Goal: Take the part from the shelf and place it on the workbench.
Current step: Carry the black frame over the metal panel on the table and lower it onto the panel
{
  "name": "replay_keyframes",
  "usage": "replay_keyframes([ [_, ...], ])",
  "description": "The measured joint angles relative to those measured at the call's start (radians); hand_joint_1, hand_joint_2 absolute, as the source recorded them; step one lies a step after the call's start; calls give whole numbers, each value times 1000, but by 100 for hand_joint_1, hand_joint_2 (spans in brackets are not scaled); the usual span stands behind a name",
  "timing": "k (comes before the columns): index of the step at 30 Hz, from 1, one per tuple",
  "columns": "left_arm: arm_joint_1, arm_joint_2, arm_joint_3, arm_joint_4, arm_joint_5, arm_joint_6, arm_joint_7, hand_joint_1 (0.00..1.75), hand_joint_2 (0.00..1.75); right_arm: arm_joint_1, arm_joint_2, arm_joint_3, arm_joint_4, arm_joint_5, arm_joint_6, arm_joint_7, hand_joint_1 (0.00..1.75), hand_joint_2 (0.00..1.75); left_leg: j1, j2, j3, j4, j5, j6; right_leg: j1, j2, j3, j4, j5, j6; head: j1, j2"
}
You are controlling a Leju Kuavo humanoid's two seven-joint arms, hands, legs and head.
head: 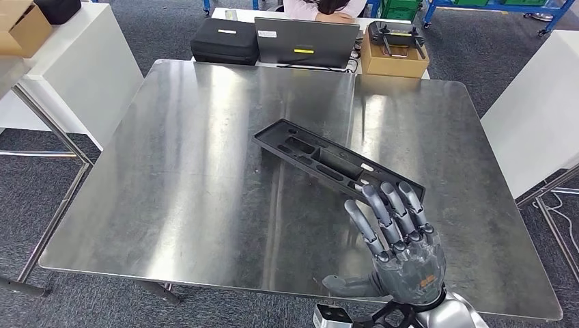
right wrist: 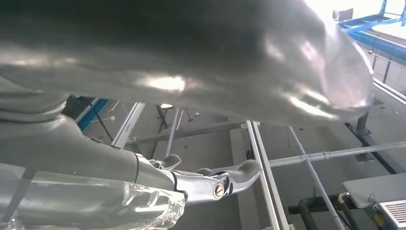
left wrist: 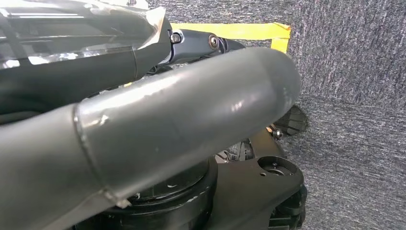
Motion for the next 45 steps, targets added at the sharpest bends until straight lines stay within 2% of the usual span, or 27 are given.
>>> replay_keyframes([
  [7, 0, 0, 0, 0, 1, -2, 15, 0, 0, 30, 15, -25, -3, 0, -9, -48, 0, 0, 0, 0, 1, 0, 0, 0, 0, 0, 1, 0, 0, 0, 0, 0],
  [10, 0, 0, 3, 0, 2, -7, 46, 0, 0, 52, 38, -49, -3, 0, -11, -58, 0, 0, -5, 1, 2, 1, -5, 13, -9, 0, 11, -8, 3, 8, -1, 0],
  [12, -1, -1, 7, 0, 5, -9, 63, 0, 0, 60, 48, -58, -3, 0, -14, -51, 0, 0, 0, 3, 16, -18, 3, 26, -12, 0, 12, 2, -4, 11, 0, 0],
  [14, -3, -4, 10, 0, 9, -6, 80, 0, 0, 64, 53, -64, -2, -2, -20, -39, 0, 0, 5, 8, 29, -35, 13, 36, -12, 0, -23, 83, -48, 2, 2, 0],
  [16, -7, -6, 15, 0, 11, 2, 96, 0, 0, 64, 55, -65, 6, -18, -32, -31, 0, 0, 4, 10, 30, -36, 15, 38, -13, 0, -93, 224, -110, -6, 3, 0],
  [17, -8, -7, 18, 0, 12, 4, 103, 0, 0, 61, 55, -65, 17, -32, -39, -28, 0, 0, 3, 10, 29, -36, 16, 37, -13, 0, -119, 275, -126, -4, 3, 0],
  [18, -9, -8, 20, 0, 14, 2, 108, 0, 0, 55, 55, -65, 31, -48, -47, -27, 0, 0, 3, 11, 28, -35, 17, 34, -15, 0, -128, 292, -127, 3, 3, 0],
  [19, -11, -8, 22, 0, 15, 0, 113, 0, 0, 49, 56, -65, 47, -60, -54, -27, 0, 0, 5, 10, 26, -33, 18, 31, -17, 0, -112, 262, -110, 12, 3, 0],
  [21, -13, -8, 25, 0, 18, -3, 120, 0, 0, 33, 59, -64, 76, -72, -60, -28, 0, 0, 7, 9, 21, -22, 17, 18, -26, -2, -41, 127, -55, 31, 4, 0],
  [22, -14, -7, 26, -1, 19, -3, 123, 0, 0, 25, 63, -63, 88, -74, -60, -29, 0, 0, 6, 7, 18, -13, 14, 10, -27, -1, -13, 71, -33, 32, 6, 0],
  [23, -15, -6, 27, -1, 19, -3, 127, 0, 0, 17, 67, -62, 98, -76, -61, -29, 0, 0, 4, 6, 15, -7, 12, 1, -26, -1, 1, 41, -20, 26, 6, 0],
  [25, -17, -5, 30, -1, 19, -3, 145, 0, 0, 2, 78, -61, 117, -81, -60, -31, 0, 0, 0, 6, 10, -2, 14, -13, -21, 1, -3, 41, -9, 6, 5, 0],
  [27, -19, -5, 32, -1, 19, -3, 166, 0, 0, -16, 87, -59, 136, -94, -60, -37, 0, 0, 6, 7, 1, 6, 10, -22, -23, 1, -11, 47, 1, -13, 4, 0],
  [28, -20, -5, 33, -1, 19, -3, 173, 0, 0, -27, 91, -59, 146, -102, -59, -42, 0, 0, 9, 8, -11, 29, -12, -25, -24, 0, -18, 47, 7, -23, 3, 0],
  [30, -22, -5, 36, -1, 19, -3, 179, 0, 0, -44, 96, -57, 163, -118, -59, -52, 0, 0, 12, 11, -54, 136, -93, -30, -20, -2, -33, 47, 19, -41, 2, 0],
  [31, -23, -5, 38, -1, 19, -3, 181, 0, 0, -50, 97, -56, 171, -125, -59, -56, 0, 0, 11, 11, -79, 207, -135, -32, -17, -3, -42, 48, 24, -47, 1, 0],
  [32, -24, -5, 39, -1, 19, -3, 182, 0, 0, -54, 98, -55, 179, -133, -60, -60, 0, 0, 11, 11, -97, 266, -165, -32, -13, -5, -50, 48, 30, -50, 1, 0],
  [33, -24, -5, 39, -1, 19, -3, 183, 0, 0, -58, 98, -54, 188, -143, -60, -65, 0, 0, 11, 11, -98, 293, -176, -29, -9, -6, -58, 48, 35, -52, 1, 0],
  [34, -24, -5, 39, -1, 19, -3, 184, 0, 0, -62, 97, -53, 196, -154, -60, -70, 0, 0, 11, 11, -78, 279, -169, -25, -6, -6, -65, 48, 41, -52, 1, 0],
  [35, -24, -5, 40, -1, 19, -2, 184, 0, 0, -66, 97, -52, 203, -166, -61, -76, 0, 0, 10, 11, -37, 226, -149, -18, -4, -6, -71, 48, 46, -50, 1, 0],
  [37, -28, -4, 42, -1, 20, -1, 185, 0, 0, -77, 94, -50, 214, -187, -61, -86, 0, 0, 4, 12, 62, 80, -110, -4, 1, -5, -79, 49, 57, -45, 1, 0],
  [38, -30, -4, 44, -2, 20, -1, 185, 0, 0, -81, 93, -49, 218, -195, -61, -91, 0, 0, 0, 12, 93, 31, -99, 0, 3, -6, -81, 49, 62, -41, 2, 0],
  [39, -32, -3, 45, -2, 20, 0, 185, 0, 0, -84, 91, -47, 222, -201, -61, -96, 0, 0, -5, 12, 107, 6, -95, 4, 4, -6, -83, 48, 68, -35, 2, 0],
  [42, -31, -4, 48, -2, 20, 0, 186, 0, 0, -85, 90, -46, 227, -209, -61, -106, 0, 0, -11, 13, 97, -5, -71, 15, 2, -8, -89, 47, 78, -14, 3, 0],
  [43, -30, -4, 49, -1, 20, 0, 187, 0, 0, -84, 89, -47, 227, -211, -62, -107, 0, 0, -10, 15, 91, -10, -59, 22, 3, -7, -99, 62, 63, -13, 4, 0],
  [44, -30, -5, 49, -1, 20, 0, 187, 0, 0, -82, 88, -48, 227, -213, -62, -108, 0, 0, -8, 17, 81, -15, -47, 28, 3, -6, -116, 98, 32, -17, 6, 0],
  [45, -31, -6, 50, -1, 20, 0, 188, 0, 0, -80, 88, -48, 228, -214, -62, -108, 0, 0, -7, 19, 71, -17, -37, 33, 1, -5, -136, 154, -11, -23, 7, 0],
])
